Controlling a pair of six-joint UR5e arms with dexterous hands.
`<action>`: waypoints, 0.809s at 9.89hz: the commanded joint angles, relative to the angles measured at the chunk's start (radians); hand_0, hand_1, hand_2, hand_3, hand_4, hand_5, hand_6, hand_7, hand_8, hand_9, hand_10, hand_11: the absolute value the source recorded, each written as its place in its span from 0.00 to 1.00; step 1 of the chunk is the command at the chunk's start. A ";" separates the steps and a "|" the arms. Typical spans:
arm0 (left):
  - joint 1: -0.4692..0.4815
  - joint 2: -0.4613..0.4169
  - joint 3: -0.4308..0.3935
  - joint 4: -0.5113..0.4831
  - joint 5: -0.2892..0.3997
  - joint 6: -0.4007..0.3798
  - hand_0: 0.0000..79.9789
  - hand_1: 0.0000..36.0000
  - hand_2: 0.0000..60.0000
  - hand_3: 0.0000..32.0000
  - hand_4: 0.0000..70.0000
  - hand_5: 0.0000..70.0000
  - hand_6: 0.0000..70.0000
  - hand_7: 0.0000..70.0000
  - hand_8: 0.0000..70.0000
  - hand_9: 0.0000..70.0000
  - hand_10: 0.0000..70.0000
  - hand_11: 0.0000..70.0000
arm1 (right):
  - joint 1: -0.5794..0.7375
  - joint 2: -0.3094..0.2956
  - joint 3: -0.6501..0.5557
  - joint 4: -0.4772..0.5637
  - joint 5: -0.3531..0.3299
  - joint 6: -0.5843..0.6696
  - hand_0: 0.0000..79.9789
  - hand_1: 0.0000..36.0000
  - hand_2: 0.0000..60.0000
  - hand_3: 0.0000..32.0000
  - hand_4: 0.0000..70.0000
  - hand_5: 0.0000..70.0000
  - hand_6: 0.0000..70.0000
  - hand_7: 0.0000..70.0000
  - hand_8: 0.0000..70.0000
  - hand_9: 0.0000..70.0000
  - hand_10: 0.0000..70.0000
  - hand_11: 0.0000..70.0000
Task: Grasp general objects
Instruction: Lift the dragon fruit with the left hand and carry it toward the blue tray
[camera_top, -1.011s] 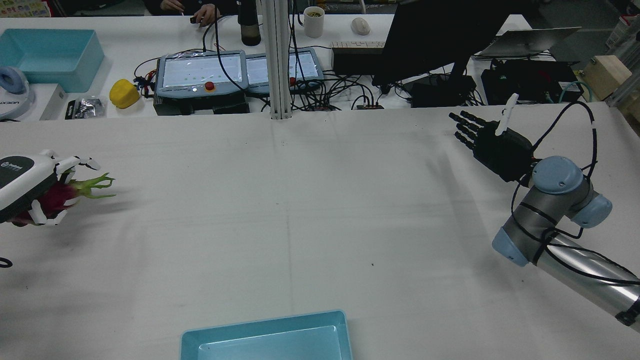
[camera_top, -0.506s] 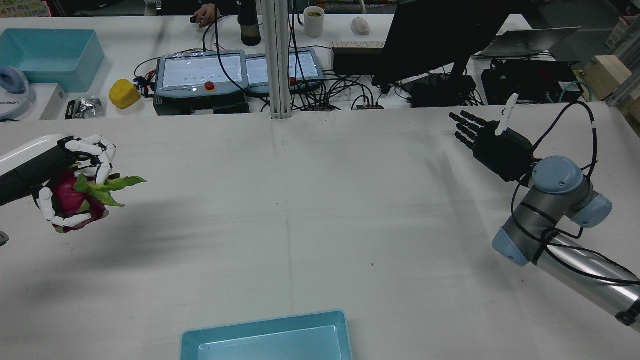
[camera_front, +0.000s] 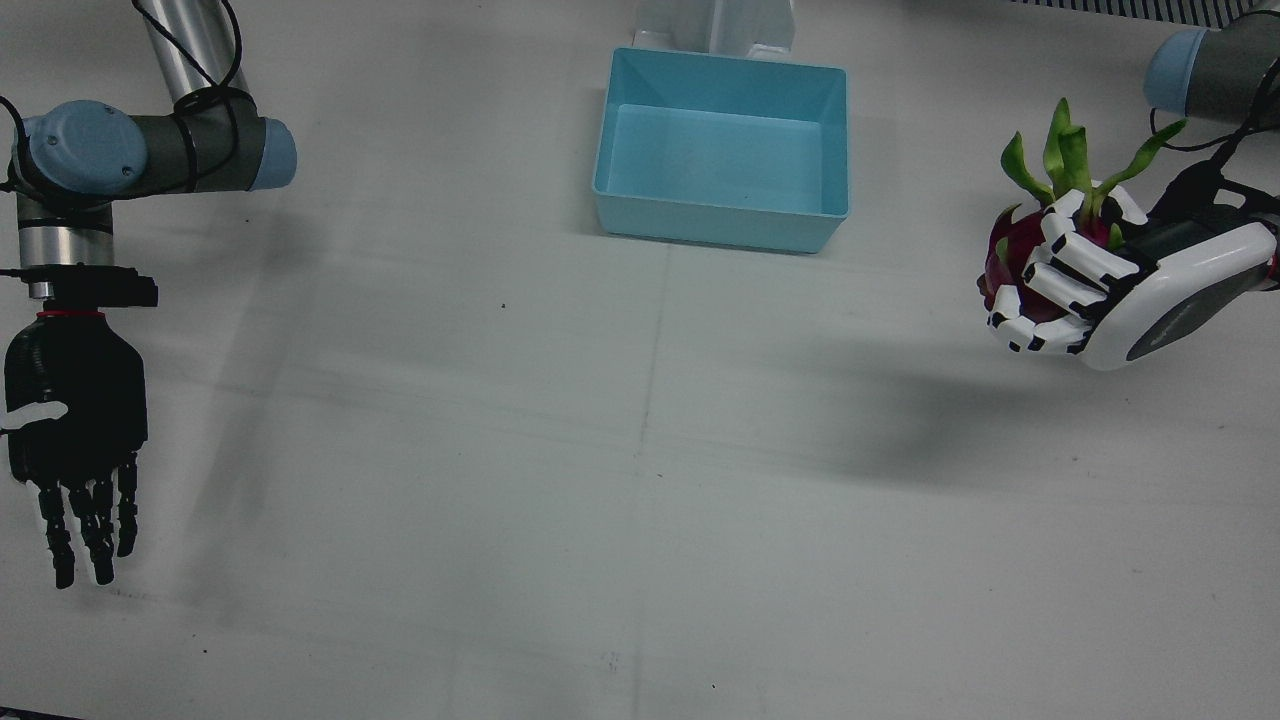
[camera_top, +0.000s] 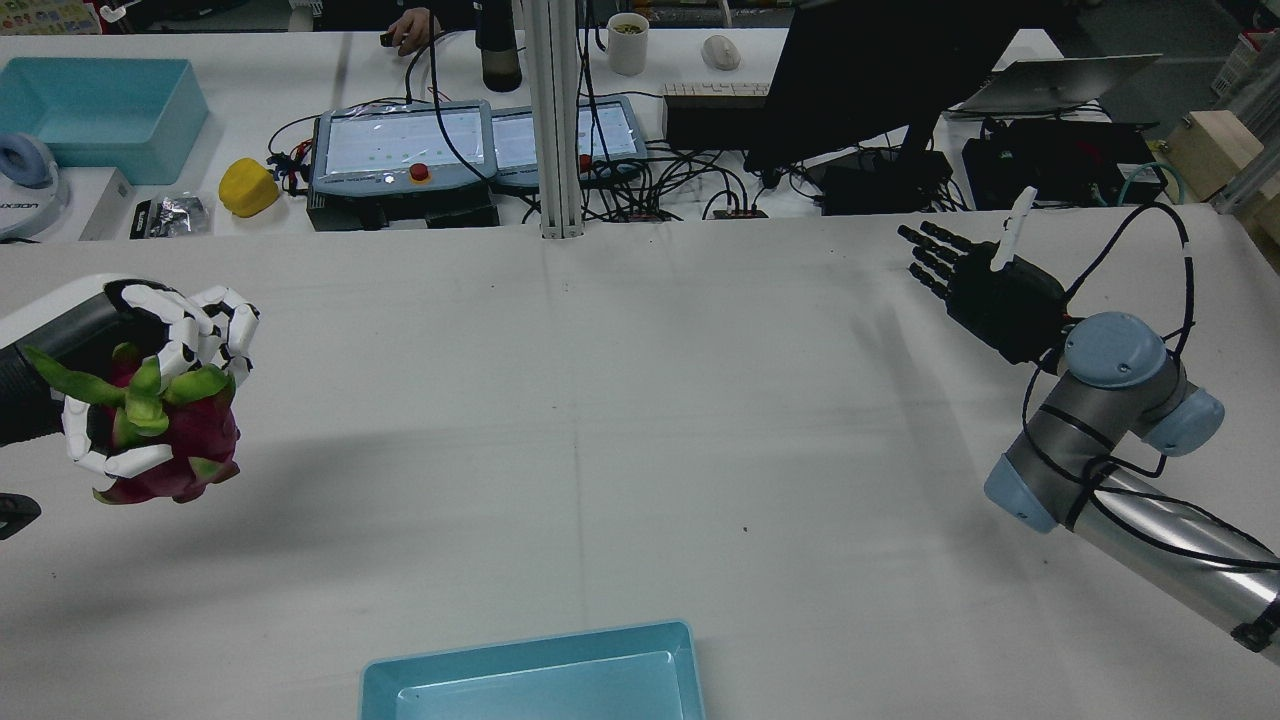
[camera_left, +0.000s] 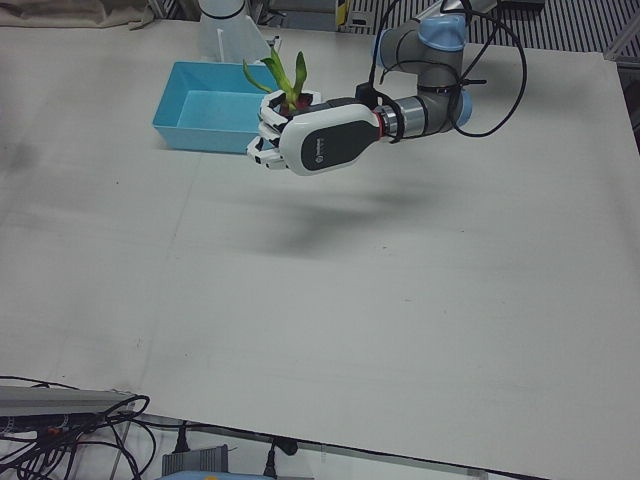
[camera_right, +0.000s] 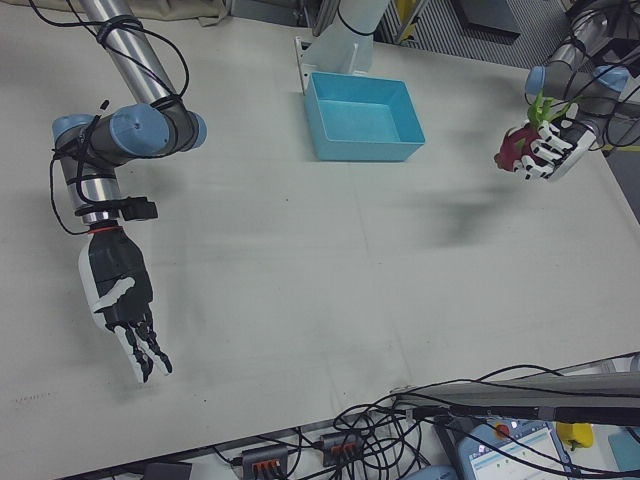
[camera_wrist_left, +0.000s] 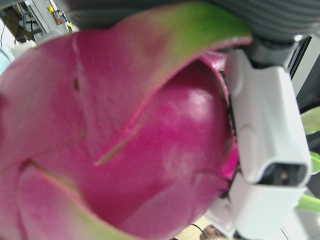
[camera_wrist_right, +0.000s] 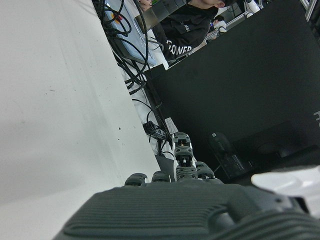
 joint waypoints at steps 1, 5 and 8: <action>0.210 -0.052 -0.001 -0.090 -0.018 -0.118 1.00 1.00 1.00 0.00 1.00 0.77 1.00 1.00 1.00 1.00 1.00 1.00 | 0.000 0.000 0.000 0.000 0.000 0.000 0.00 0.00 0.00 0.00 0.00 0.00 0.00 0.00 0.00 0.00 0.00 0.00; 0.397 -0.225 0.029 -0.030 -0.153 -0.119 1.00 1.00 1.00 0.00 1.00 0.77 1.00 1.00 1.00 1.00 1.00 1.00 | 0.000 0.000 0.000 0.000 0.000 0.000 0.00 0.00 0.00 0.00 0.00 0.00 0.00 0.00 0.00 0.00 0.00 0.00; 0.442 -0.345 0.155 -0.057 -0.150 -0.113 1.00 1.00 1.00 0.00 1.00 0.47 1.00 1.00 0.59 0.63 0.91 1.00 | 0.000 0.000 0.000 0.000 0.000 0.000 0.00 0.00 0.00 0.00 0.00 0.00 0.00 0.00 0.00 0.00 0.00 0.00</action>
